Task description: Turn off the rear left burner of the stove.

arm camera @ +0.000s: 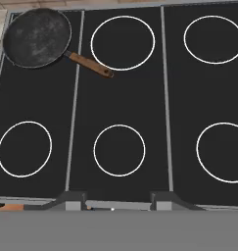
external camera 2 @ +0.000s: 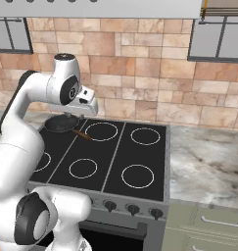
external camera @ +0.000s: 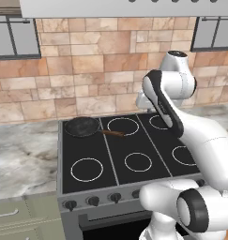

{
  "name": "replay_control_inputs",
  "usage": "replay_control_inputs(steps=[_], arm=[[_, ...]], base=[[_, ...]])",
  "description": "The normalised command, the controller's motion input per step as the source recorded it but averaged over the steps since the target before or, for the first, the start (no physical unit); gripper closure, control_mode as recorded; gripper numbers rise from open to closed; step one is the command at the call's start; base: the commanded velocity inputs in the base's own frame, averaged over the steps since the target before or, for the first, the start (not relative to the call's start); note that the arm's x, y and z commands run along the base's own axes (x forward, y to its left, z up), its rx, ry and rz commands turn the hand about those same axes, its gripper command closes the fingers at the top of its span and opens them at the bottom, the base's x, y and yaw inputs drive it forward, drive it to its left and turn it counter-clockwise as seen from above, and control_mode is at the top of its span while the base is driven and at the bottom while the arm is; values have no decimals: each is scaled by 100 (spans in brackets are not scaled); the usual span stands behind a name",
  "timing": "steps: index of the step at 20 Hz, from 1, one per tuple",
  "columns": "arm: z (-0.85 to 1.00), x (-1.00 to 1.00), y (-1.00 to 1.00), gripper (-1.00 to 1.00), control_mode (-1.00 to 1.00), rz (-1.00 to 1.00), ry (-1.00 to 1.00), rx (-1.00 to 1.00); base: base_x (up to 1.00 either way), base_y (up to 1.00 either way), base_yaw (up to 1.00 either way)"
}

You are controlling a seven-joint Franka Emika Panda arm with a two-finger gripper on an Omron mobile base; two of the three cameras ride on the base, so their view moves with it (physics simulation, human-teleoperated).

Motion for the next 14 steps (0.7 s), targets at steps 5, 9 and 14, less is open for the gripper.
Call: replay_control_inputs(steps=[5, 9, 14], arm=[[-4, -30, 0, -100, -100, 1, 0, -2], [-17, -77, 33, -100, -100, 13, -5, -15], [-19, -67, 56, -100, -100, 16, -11, -17]], base=[[0, 0, 0], [0, 0, 0], [0, 0, 0]])
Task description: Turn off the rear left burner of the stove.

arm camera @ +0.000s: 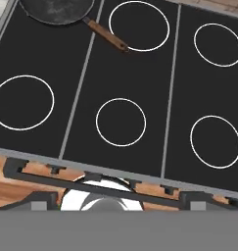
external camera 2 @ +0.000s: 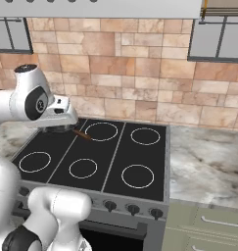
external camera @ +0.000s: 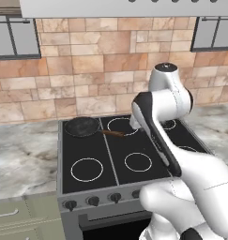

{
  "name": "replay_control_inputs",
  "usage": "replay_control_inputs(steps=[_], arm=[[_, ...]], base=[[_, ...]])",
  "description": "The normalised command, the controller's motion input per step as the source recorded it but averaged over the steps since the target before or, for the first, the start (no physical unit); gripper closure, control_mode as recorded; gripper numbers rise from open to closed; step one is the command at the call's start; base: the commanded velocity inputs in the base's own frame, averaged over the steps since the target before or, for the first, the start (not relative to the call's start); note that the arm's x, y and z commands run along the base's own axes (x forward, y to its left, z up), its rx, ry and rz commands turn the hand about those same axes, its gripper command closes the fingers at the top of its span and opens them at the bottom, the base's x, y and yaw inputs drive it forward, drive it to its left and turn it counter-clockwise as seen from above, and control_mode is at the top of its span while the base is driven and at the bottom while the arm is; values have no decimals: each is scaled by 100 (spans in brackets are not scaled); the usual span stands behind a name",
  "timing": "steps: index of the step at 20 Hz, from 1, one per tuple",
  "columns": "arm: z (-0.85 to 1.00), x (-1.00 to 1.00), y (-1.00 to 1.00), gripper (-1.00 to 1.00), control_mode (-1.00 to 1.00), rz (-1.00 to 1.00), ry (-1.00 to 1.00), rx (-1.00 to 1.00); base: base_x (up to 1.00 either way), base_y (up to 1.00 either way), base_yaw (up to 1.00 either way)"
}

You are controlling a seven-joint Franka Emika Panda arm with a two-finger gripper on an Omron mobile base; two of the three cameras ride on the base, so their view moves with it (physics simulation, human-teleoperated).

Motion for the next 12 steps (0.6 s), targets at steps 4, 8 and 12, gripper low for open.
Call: replay_control_inputs(steps=[4, 8, 12], arm=[[-14, -36, 61, -100, -100, 17, -5, -16], [-14, -32, 56, -100, -100, 23, 0, -15], [-24, -42, 33, -100, -100, 29, -4, -13]], base=[[0, 0, 0], [0, 0, 0], [0, 0, 0]])
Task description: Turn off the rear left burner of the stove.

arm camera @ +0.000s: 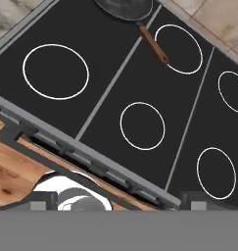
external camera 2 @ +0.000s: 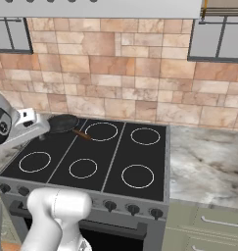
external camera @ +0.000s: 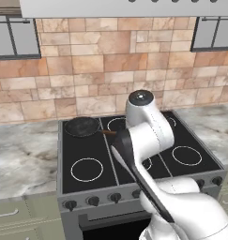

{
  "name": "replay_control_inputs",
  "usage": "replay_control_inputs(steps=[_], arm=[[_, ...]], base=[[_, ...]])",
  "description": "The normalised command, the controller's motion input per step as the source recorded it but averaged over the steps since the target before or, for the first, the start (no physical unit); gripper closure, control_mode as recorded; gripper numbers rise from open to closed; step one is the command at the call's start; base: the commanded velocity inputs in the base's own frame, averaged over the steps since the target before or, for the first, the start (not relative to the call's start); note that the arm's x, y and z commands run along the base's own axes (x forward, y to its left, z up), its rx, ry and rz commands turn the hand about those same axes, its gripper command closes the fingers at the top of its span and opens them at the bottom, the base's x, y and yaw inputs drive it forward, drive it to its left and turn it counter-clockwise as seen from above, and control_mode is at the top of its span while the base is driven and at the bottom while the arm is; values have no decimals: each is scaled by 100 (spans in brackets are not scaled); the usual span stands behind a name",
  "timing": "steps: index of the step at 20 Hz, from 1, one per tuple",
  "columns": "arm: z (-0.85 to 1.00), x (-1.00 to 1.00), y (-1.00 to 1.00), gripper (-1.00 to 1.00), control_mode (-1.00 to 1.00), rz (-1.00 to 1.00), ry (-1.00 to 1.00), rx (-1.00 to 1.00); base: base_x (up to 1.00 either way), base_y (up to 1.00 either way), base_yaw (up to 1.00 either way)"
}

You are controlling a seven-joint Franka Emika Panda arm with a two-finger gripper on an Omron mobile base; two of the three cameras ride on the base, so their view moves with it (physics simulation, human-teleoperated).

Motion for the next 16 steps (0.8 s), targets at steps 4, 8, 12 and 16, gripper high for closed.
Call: replay_control_inputs(steps=[4, 8, 12, 16], arm=[[-29, -36, 29, -100, -100, 29, -14, -14], [-42, -33, 29, -100, -100, 28, -32, -13], [-44, -32, 34, -100, -100, 25, -43, -12], [-37, -18, 23, -100, -100, 19, -41, -7]], base=[[0, 0, 0], [0, 0, 0], [0, 0, 0], [0, 0, 0]])
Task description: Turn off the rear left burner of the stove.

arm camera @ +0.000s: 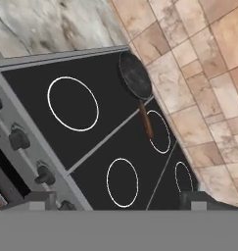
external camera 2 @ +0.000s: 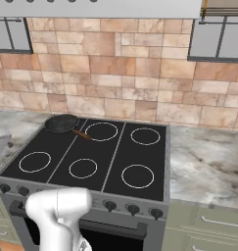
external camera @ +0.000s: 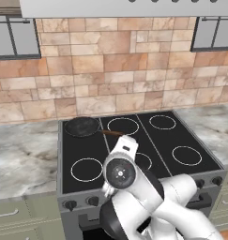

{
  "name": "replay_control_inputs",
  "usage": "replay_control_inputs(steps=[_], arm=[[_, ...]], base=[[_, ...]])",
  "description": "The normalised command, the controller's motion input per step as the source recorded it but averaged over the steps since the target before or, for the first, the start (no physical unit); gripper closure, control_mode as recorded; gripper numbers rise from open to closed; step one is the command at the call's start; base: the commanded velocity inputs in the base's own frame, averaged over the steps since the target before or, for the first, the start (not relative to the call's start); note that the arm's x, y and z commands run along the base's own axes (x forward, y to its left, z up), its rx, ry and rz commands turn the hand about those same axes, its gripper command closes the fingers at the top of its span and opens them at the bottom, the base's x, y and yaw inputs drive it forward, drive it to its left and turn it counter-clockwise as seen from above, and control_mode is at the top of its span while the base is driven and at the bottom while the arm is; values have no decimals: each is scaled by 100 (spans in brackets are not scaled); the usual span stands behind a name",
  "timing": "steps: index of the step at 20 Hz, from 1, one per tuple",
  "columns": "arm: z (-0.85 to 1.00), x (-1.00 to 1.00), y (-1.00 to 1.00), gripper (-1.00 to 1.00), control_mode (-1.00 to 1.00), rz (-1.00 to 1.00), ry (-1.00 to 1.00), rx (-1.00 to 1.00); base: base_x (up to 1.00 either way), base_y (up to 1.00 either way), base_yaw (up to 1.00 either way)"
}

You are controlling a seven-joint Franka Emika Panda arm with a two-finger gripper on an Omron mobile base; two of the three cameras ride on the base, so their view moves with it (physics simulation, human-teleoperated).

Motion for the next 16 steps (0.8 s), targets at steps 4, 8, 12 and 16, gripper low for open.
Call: replay_control_inputs(steps=[4, 8, 12, 16], arm=[[-35, -8, 25, -100, -100, 5, -26, 0], [-36, -7, 24, -100, -100, 0, -19, 1], [-47, -2, 7, -100, -100, 0, -13, 7], [-57, 0, 3, -100, -100, 0, -13, 7]], base=[[0, 0, 0], [0, 0, 0], [0, 0, 0], [0, 0, 0]])
